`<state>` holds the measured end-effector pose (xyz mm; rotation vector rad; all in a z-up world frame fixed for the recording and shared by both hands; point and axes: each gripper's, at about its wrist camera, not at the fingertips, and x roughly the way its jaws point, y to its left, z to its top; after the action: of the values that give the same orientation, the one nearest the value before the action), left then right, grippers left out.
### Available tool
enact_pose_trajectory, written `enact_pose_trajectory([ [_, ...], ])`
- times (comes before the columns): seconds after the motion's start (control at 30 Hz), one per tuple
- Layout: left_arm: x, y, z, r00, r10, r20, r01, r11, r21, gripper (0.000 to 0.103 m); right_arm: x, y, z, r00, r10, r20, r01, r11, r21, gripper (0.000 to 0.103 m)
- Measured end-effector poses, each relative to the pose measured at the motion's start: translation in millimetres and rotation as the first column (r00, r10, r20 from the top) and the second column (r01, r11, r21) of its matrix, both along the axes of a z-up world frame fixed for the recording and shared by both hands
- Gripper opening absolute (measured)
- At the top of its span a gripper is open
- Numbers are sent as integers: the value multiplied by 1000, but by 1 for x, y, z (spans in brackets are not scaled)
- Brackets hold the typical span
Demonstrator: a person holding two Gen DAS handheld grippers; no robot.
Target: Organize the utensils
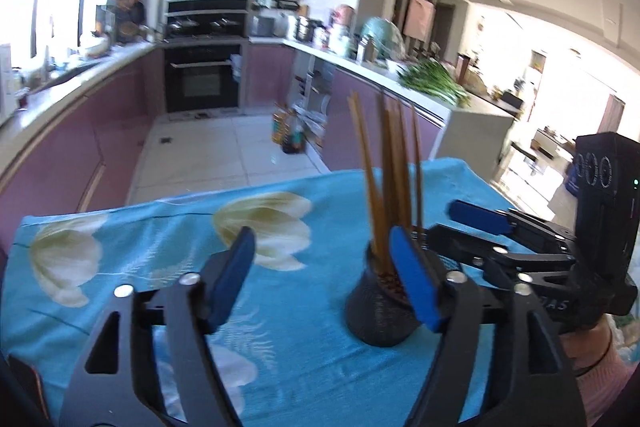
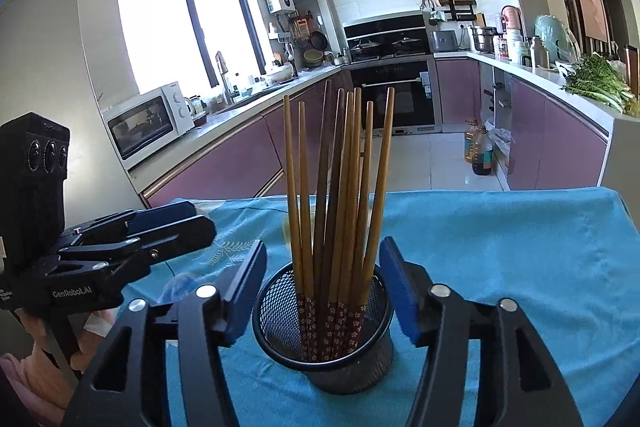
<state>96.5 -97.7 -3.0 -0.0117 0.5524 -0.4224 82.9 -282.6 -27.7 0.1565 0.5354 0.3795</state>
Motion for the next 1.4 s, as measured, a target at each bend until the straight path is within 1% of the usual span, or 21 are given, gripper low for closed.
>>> enact_pose_trajectory([
  [0.03, -4, 5, 2, 999, 27, 20, -27, 1000, 3, 88, -3, 2, 0, 1000, -7, 9, 7, 1000, -9, 73],
  [0.1, -14, 18, 3, 995, 82, 62, -82, 997, 4, 96, -7, 6, -1, 1000, -9, 20, 9, 1000, -25, 79],
  [0.13, -19, 24, 4, 992, 99, 74, -100, 995, 4, 97, -10, 8, -1, 1000, -12, 28, 13, 999, -33, 83],
  [0.2, -28, 34, 5, 985, 140, 102, -141, 990, 8, 97, -16, 14, -1, 999, -11, 50, 14, 998, -57, 87],
  [0.23, -31, 38, 6, 981, 156, 112, -159, 987, 13, 97, -19, 16, -1, 998, -12, 58, 16, 998, -66, 93],
  [0.27, -34, 43, 6, 978, 171, 117, -174, 985, 15, 97, -21, 19, 0, 997, -16, 70, 22, 997, -74, 97],
  [0.47, -59, 65, 7, 953, 254, 168, -255, 967, -14, 97, -40, 27, 4, 988, -36, 152, 49, 996, -81, 97],
  [0.73, -85, 74, 2, 919, 316, 235, -324, 946, -4, 97, -63, 35, 5, 968, -91, 233, 115, 989, -92, 97],
  [0.87, -95, 77, 1, 901, 352, 254, -360, 933, -14, 97, -72, 35, 9, 953, -116, 278, 147, 985, -90, 97],
  [0.97, -101, 80, 5, 883, 377, 280, -386, 922, -23, 97, -74, 35, 9, 948, -128, 292, 160, 983, -90, 97],
  [1.17, -110, 79, 10, 866, 389, 313, -402, 915, -27, 97, -74, 35, 8, 945, -139, 297, 172, 981, -89, 97],
  [1.4, -114, 80, 10, 859, 400, 321, -412, 911, -33, 97, -80, 35, 9, 935, -150, 321, 187, 979, -87, 97],
])
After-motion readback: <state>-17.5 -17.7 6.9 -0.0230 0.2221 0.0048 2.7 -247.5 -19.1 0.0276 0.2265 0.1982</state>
